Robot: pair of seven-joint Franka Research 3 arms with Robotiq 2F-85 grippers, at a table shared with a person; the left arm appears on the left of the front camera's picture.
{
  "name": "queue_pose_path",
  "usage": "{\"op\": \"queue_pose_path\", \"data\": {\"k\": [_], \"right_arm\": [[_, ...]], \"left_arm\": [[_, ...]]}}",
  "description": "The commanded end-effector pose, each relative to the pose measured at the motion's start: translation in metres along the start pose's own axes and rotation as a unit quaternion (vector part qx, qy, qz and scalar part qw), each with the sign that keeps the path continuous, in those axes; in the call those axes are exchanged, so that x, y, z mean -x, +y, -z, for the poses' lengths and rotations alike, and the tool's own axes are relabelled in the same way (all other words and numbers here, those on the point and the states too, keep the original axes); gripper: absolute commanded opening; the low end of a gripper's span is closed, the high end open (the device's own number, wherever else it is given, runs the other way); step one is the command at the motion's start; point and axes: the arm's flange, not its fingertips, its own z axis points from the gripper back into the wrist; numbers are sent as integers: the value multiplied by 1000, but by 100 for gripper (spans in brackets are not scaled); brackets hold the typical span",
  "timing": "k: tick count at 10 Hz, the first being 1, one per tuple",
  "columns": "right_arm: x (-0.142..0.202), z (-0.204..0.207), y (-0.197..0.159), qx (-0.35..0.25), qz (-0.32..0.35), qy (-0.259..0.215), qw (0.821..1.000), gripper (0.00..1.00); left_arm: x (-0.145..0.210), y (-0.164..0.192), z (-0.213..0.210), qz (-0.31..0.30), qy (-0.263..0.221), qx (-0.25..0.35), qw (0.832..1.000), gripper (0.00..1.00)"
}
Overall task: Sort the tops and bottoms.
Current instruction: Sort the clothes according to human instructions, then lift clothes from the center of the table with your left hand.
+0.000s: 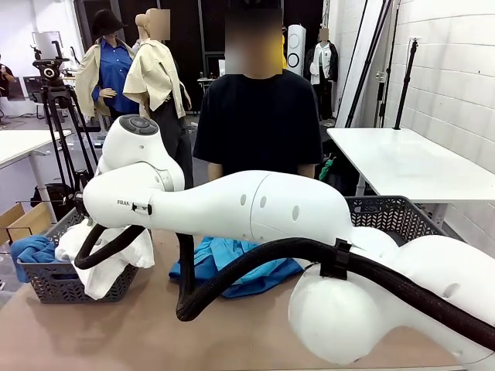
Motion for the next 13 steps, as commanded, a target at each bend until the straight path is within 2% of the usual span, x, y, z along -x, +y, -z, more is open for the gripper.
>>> {"op": "queue_pose_path", "data": {"k": [1,3,4,5,6,8,10,13], "right_arm": [[-32,5,30,15,-36,-4,999,100],[-40,-19,33,36,-62,-19,997,100],[-45,-37,34,28,-72,-11,997,100],[-54,-66,31,24,-72,-15,997,100],[-63,-92,23,40,-69,-32,996,100],[-70,-147,7,75,-87,-29,993,100],[-83,-206,-7,91,-66,-84,990,100],[-91,-279,-19,141,-88,-101,981,100]], "left_arm": [[2,0,-2,2,4,-3,1000,100],[2,0,-2,2,4,-3,1000,100],[2,0,-2,2,4,-3,1000,100],[2,0,-2,2,4,-3,1000,100],[2,0,-2,2,4,-3,1000,100],[2,0,-2,2,4,-3,1000,100],[2,0,-2,2,4,-3,1000,100],[2,0,-2,2,4,-3,1000,100]]}}
